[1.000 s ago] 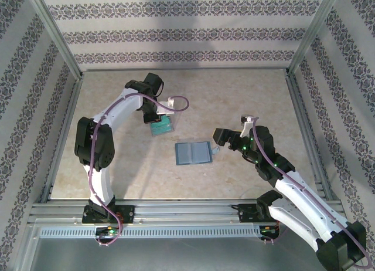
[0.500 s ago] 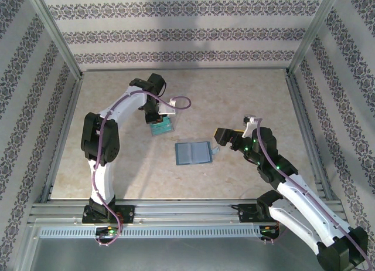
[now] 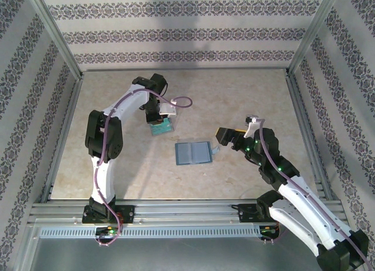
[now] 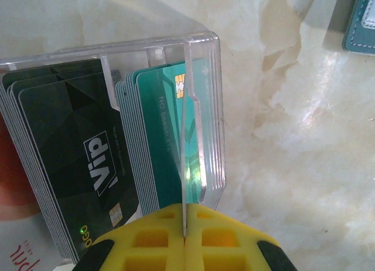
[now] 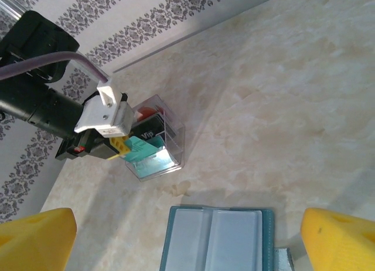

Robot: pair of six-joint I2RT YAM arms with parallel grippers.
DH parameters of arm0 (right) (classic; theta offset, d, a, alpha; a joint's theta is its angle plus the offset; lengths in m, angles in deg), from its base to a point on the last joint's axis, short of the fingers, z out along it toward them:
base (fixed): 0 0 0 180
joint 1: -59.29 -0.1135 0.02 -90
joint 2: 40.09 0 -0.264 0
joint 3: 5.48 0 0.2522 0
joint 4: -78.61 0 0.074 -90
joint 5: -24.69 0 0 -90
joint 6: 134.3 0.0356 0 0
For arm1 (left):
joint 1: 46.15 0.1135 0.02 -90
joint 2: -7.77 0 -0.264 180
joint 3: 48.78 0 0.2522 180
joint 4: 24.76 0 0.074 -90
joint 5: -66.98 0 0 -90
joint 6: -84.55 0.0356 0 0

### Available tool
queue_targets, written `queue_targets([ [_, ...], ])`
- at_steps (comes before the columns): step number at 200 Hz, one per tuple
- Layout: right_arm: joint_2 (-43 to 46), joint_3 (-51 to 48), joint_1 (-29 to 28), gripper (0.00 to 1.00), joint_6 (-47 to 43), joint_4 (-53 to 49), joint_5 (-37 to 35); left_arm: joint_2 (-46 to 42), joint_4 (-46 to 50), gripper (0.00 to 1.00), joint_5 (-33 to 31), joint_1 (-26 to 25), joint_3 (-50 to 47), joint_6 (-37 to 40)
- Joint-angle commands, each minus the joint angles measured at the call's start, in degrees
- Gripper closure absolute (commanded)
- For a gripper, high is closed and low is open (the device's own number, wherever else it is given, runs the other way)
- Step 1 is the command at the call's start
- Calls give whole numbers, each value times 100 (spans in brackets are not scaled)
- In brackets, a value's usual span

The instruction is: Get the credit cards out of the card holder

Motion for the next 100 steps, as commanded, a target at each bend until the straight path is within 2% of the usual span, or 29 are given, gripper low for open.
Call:
queue_targets([
  [1, 131, -97, 49, 2, 52, -83, -99, 188, 450, 100, -16, 45, 280, -23],
  [29, 223, -125, 55, 2, 52, -120, -129, 335, 547, 97, -101, 13, 464, -108],
  [100, 335, -143, 58, 2, 44, -206, -151, 390, 582, 76, -130, -71, 722, -276],
])
